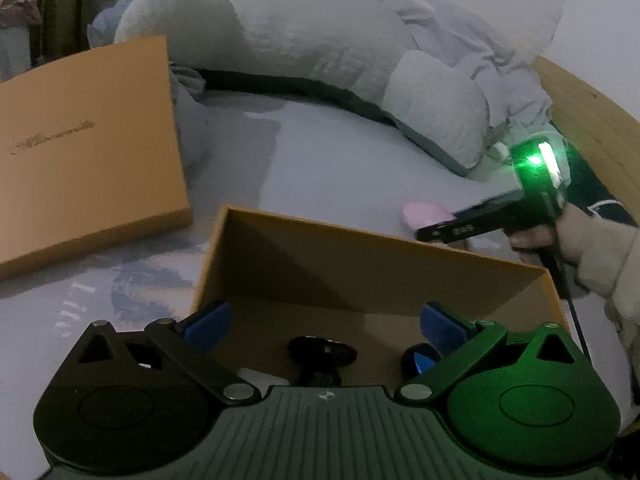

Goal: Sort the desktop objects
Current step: 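Move the right gripper to the pink mouse and close on it, then lift the pink mouse with the right gripper and carry it to the box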

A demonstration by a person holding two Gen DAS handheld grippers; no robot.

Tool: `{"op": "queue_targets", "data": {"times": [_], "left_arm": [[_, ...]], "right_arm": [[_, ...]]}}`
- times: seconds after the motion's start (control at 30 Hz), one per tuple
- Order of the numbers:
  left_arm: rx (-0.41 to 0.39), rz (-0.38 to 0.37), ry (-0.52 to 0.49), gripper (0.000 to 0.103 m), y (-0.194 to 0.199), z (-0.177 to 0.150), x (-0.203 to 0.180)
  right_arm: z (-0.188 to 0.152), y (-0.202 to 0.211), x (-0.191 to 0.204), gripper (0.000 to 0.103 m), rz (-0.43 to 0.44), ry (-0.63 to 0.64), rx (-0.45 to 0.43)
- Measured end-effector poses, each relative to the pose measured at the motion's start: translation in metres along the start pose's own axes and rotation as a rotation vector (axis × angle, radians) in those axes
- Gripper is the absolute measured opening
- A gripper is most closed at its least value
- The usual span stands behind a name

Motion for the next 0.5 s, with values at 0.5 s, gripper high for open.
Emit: {"op": "queue_targets", "data": {"times": [0.5], "left_arm": [[-0.100,-0.015,0.012,0.103,0.070,0.007,-0.011]], "right_arm": [[0.001,0.152,0.023,0.063,-0.137,-0.102,-0.243]]}}
Point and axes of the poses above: each gripper's, at about its wrist camera, not at the fingertips, and y roughly against the way its jaws point, x to its left, z to its top, the point moved 8 cm from there along -y, roughly the way its jaws point, and after that the axes turned 1 degree about z, right-handed, at the moved point
